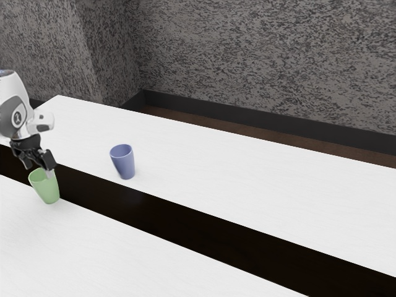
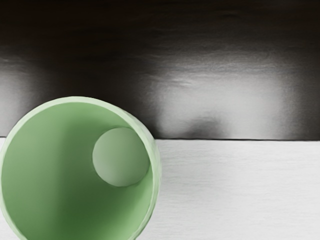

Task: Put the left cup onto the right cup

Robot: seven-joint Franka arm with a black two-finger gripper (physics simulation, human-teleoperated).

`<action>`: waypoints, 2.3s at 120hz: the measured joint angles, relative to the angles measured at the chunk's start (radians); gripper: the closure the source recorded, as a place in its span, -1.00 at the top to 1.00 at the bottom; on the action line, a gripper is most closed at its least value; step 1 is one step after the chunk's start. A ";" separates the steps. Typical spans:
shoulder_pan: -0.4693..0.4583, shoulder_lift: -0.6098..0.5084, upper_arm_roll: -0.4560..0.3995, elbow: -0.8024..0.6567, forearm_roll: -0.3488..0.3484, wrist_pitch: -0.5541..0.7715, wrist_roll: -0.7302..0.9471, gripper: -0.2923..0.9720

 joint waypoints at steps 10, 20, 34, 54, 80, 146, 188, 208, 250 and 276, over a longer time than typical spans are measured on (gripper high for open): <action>0.003 0.019 -0.001 0.003 -0.009 0.010 0.013 0.54; 0.004 0.037 -0.001 0.012 -0.020 0.017 0.027 0.54; 0.004 0.060 -0.002 0.023 -0.038 0.024 0.045 0.54; 0.003 0.074 -0.004 0.025 -0.053 0.036 0.066 0.54; 0.003 0.102 -0.009 0.051 -0.063 0.042 0.087 0.54; 0.005 0.171 -0.012 0.080 -0.098 0.052 0.123 0.54; 0.005 0.196 -0.012 0.081 -0.132 0.070 0.146 0.47; 0.005 0.204 -0.012 0.081 -0.138 0.077 0.154 0.44; 0.006 0.221 -0.012 0.081 -0.148 0.089 0.164 0.39; 0.006 0.239 -0.012 0.081 -0.175 0.103 0.176 0.28</action>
